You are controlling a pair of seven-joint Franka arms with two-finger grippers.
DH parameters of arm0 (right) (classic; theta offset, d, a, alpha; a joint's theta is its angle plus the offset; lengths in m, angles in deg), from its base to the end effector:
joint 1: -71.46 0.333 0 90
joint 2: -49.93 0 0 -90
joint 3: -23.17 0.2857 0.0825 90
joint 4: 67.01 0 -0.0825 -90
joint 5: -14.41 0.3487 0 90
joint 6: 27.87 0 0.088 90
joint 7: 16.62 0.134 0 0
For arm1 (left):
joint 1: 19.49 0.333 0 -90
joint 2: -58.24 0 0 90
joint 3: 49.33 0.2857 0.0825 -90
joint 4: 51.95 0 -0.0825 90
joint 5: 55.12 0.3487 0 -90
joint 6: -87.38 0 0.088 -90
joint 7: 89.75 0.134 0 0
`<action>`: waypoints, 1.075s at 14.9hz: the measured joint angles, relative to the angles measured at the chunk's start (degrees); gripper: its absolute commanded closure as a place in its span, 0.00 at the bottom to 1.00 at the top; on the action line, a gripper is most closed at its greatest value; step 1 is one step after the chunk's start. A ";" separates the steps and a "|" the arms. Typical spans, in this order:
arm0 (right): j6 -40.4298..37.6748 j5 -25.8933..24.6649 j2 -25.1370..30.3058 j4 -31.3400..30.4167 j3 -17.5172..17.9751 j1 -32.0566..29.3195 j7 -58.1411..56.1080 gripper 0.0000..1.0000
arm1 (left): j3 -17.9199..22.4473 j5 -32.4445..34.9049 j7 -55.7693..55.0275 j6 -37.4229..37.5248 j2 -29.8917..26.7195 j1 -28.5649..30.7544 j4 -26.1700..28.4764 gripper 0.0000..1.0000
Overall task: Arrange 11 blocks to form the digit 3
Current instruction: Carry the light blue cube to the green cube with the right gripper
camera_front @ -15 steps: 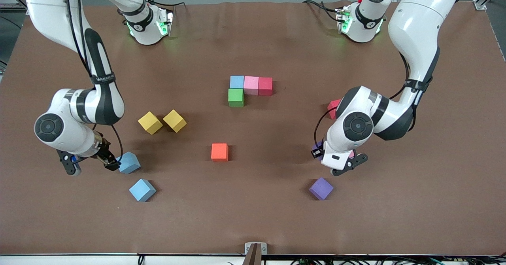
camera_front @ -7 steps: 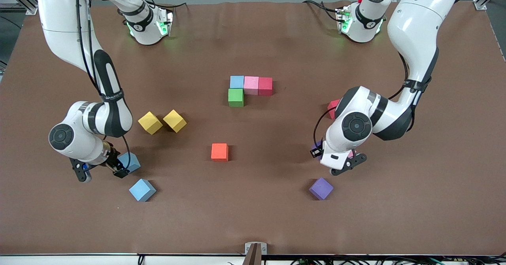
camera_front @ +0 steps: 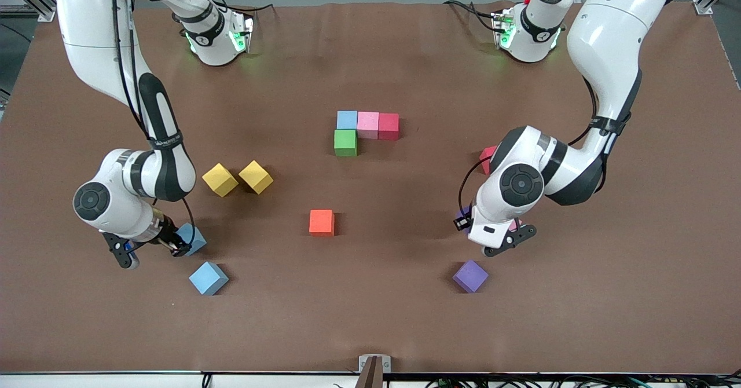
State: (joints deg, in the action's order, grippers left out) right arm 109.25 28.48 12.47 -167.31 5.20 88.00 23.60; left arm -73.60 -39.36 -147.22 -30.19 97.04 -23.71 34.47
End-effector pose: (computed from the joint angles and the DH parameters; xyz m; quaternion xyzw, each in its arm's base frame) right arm 0.6258 0.0020 0.1888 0.9125 -0.4086 0.0173 0.0040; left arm 0.5969 -0.2595 0.2542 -0.9749 -0.2197 0.0335 0.0142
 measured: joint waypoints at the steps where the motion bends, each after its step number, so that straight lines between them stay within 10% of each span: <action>1: -0.83 0.00 0.01 0.22 0.00 0.00 -3.06 0.99 | 0.00 0.00 0.00 0.00 0.00 -0.01 0.00 0.55; 7: -12.81 0.45 3.33 1.51 0.16 0.32 -31.16 0.98 | 0.00 0.00 0.00 0.00 0.00 0.04 -0.06 0.55; 16: -16.64 0.44 13.27 1.59 0.83 14.66 -34.20 1.00 | 0.05 0.00 0.00 0.00 0.00 0.30 -0.09 0.54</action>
State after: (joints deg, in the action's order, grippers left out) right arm 92.60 28.93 25.74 -165.72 6.03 102.65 -10.60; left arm -73.55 -39.36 -147.22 -30.19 97.04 -23.41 34.38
